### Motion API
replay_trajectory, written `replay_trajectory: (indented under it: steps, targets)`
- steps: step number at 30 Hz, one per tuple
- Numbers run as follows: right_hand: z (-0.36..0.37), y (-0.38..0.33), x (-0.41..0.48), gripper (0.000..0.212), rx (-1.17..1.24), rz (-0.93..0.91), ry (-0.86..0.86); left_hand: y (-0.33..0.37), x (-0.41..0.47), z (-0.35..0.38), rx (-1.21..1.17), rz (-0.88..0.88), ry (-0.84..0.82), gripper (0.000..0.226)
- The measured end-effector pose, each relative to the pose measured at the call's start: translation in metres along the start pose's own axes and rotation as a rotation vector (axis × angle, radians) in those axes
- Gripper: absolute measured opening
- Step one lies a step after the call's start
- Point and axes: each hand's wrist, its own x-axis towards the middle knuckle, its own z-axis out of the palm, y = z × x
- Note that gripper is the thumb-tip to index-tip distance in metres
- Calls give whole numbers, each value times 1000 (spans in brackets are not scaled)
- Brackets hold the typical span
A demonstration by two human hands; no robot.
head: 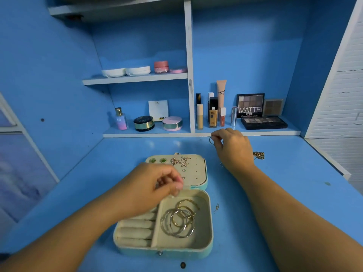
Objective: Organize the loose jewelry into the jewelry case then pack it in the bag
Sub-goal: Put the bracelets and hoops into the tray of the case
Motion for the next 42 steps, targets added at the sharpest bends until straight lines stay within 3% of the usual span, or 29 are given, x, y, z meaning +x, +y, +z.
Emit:
replay_trajectory:
  steps: [7, 11, 18, 22, 25, 31, 35, 42]
  targets:
    - [-8, -3, -8, 10, 63, -43, 15, 0, -19, 15, 72, 41, -123, 11]
    - [-13, -5, -10, 11, 81, -42, 21, -10, -18, 22, 216, 119, -59, 6]
    - [-24, -22, -14, 12, 204, -32, -49, -41, -33, 2, 201, 74, 229, 40]
    - [-40, -48, -16, 6, 476, 79, -252, -82, -43, -17, 197, -45, 445, 44]
    - [-55, -67, -17, 7, 666, 51, -533, -104, -48, -17, 294, -109, 491, 51]
    - [-71, -86, -25, 5, 565, -183, -964, -112, -45, -9, 388, -259, 422, 71]
    - [-71, -91, -32, 8, 408, -233, -1047, -110, -45, -11, 377, -293, 400, 60]
    - [-67, -98, -40, 13, 223, -295, -1035, -111, -45, -10, 359, -291, 421, 41]
